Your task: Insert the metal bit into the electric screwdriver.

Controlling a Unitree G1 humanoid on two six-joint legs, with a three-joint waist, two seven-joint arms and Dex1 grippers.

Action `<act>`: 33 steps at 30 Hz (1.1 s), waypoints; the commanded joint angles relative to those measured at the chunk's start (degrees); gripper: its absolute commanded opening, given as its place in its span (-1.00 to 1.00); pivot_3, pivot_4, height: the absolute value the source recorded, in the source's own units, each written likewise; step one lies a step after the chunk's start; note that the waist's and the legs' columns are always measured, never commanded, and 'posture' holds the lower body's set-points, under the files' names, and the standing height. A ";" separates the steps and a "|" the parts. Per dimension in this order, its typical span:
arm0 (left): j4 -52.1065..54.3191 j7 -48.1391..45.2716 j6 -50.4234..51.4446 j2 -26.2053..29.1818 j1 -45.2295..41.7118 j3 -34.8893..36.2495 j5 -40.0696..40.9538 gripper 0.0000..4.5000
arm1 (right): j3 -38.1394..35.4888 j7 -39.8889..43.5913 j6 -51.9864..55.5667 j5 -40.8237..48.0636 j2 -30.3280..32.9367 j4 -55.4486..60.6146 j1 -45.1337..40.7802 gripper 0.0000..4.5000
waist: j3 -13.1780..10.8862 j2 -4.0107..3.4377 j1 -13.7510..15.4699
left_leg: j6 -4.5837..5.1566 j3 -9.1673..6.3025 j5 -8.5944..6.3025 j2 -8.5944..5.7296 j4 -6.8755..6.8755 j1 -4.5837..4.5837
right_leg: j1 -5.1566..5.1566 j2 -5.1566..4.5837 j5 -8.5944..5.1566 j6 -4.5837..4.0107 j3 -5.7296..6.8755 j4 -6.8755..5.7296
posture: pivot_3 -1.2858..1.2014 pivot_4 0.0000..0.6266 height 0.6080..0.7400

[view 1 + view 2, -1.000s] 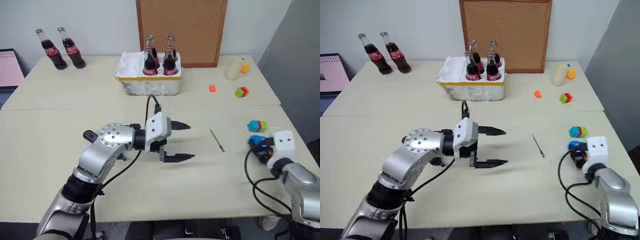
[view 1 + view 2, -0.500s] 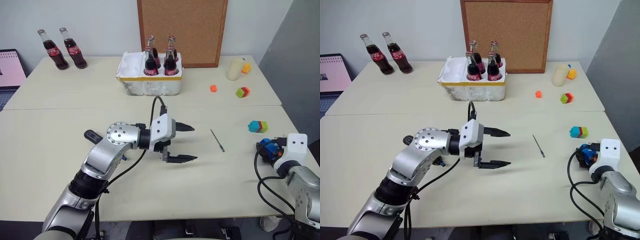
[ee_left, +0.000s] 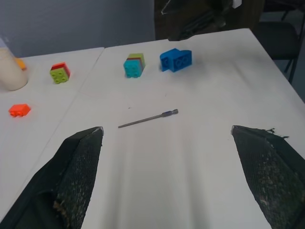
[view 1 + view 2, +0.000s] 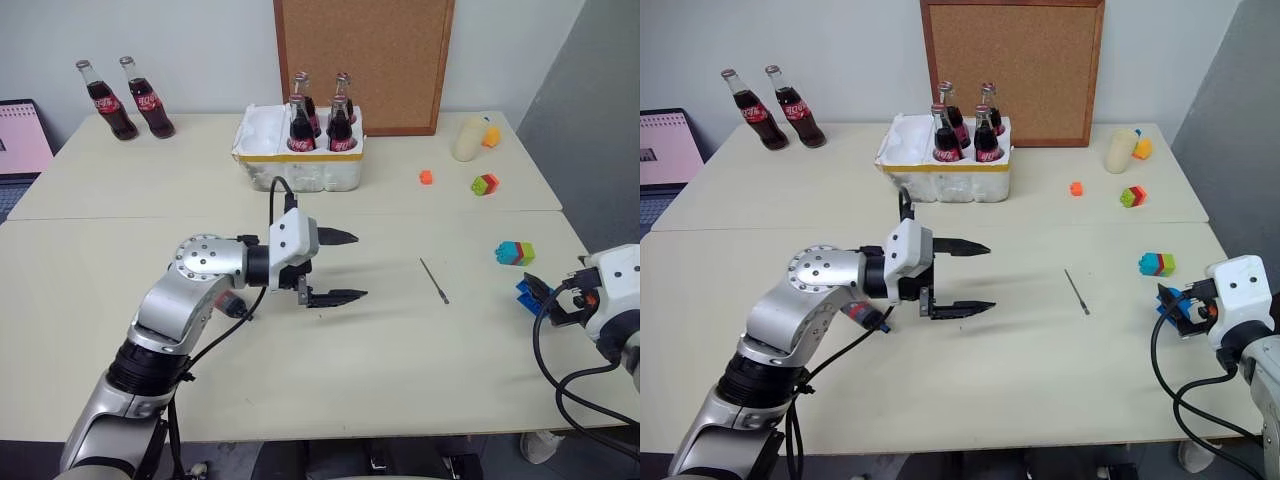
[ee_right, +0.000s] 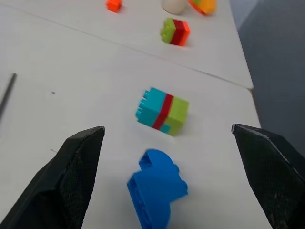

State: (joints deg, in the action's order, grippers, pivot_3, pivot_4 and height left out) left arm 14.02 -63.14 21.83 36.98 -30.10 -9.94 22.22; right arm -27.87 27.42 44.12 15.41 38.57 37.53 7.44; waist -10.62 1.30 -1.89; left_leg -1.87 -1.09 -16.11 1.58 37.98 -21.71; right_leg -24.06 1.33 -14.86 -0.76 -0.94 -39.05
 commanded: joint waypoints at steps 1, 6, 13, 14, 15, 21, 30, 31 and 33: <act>-0.72 -4.63 -0.77 8.27 0.10 6.50 0.48 1.00 | 1.26 8.91 -5.29 5.83 4.57 5.05 -3.39 1.00 | -0.02 0.03 -0.23 | 0.00 0.00 0.00 0.02 0.01 0.01 | 0.01 0.00 0.00 0.00 0.00 0.00 | 0.03 -0.52 1.00; -4.38 -10.81 -6.01 17.62 2.15 7.84 -2.26 1.00 | 5.79 15.68 -6.97 10.93 7.79 6.04 -5.74 1.00 | -0.03 0.05 -0.13 | 0.01 -0.10 0.00 0.10 -0.04 0.21 | 0.01 0.14 -0.04 -0.06 0.10 0.04 | 0.03 -0.52 1.00; -11.72 -24.16 -22.09 33.95 7.42 9.35 -8.90 1.00 | 16.22 22.46 -4.89 19.11 10.99 7.28 -12.65 1.00 | -0.14 0.23 0.11 | 0.02 -0.05 -0.01 0.10 0.03 0.04 | -0.05 -0.04 -0.05 -0.07 0.09 0.15 | 0.03 -0.52 1.00; -12.43 -24.63 -24.08 34.21 7.24 8.57 -9.80 1.00 | 17.42 22.46 -4.75 19.24 10.97 7.22 -13.26 1.00 | -0.14 0.22 0.17 | 0.02 -0.04 -0.01 0.09 0.02 0.03 | -0.07 -0.06 -0.05 -0.07 0.07 0.15 | 0.03 -0.52 1.00; -13.18 -24.80 -25.56 33.92 6.67 7.86 -10.47 1.00 | 18.54 22.22 -4.28 19.47 10.86 7.26 -13.92 1.00 | -0.14 0.22 0.24 | 0.02 -0.02 -0.02 0.09 0.00 0.04 | -0.07 -0.08 -0.05 -0.08 0.09 0.15 | 0.03 -0.52 1.00; -15.73 -27.90 -31.39 30.56 2.18 1.99 -14.62 1.00 | 24.13 20.47 -1.89 20.61 10.29 9.28 -14.99 1.00 | -0.14 0.23 0.95 | 0.02 -0.06 -0.01 0.07 0.05 -0.06 | -0.09 -0.06 -0.05 -0.08 0.21 0.14 | 0.03 -0.52 1.00; -23.13 -29.31 -39.62 25.42 -4.68 -4.40 -20.76 1.00 | 26.76 16.10 0.03 21.45 8.97 12.44 -14.58 1.00 | -0.14 0.25 0.36 | 0.02 -0.08 -0.02 0.08 0.08 -0.08 | -0.10 0.01 -0.05 -0.07 0.20 0.11 | 0.03 -0.52 1.00; -23.54 -29.35 -40.57 25.32 -5.18 -5.36 -21.25 1.00 | 26.83 15.84 0.19 21.52 8.96 12.67 -14.51 1.00 | -0.14 0.25 0.26 | 0.02 -0.08 -0.01 0.08 0.08 -0.07 | -0.10 0.01 -0.05 -0.07 0.19 0.11 | 0.03 -0.52 1.00; -24.19 -29.35 -41.78 24.89 -6.01 -6.63 -22.23 1.00 | 26.93 15.32 0.40 21.73 9.03 13.09 -14.36 1.00 | -0.13 0.25 0.24 | 0.02 -0.09 -0.01 0.09 0.08 -0.06 | -0.10 0.01 -0.05 -0.07 0.20 0.09 | 0.03 -0.52 1.00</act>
State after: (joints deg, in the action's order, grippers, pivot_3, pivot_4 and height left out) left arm -9.83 -92.09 -18.28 62.10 -34.79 -15.96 1.04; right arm -0.61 43.35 44.57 36.30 47.56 47.91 -7.01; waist -10.76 1.55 -1.65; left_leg -1.84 -1.18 -16.13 1.67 38.06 -21.76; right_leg -24.16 1.34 -14.91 -0.83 -0.75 -38.97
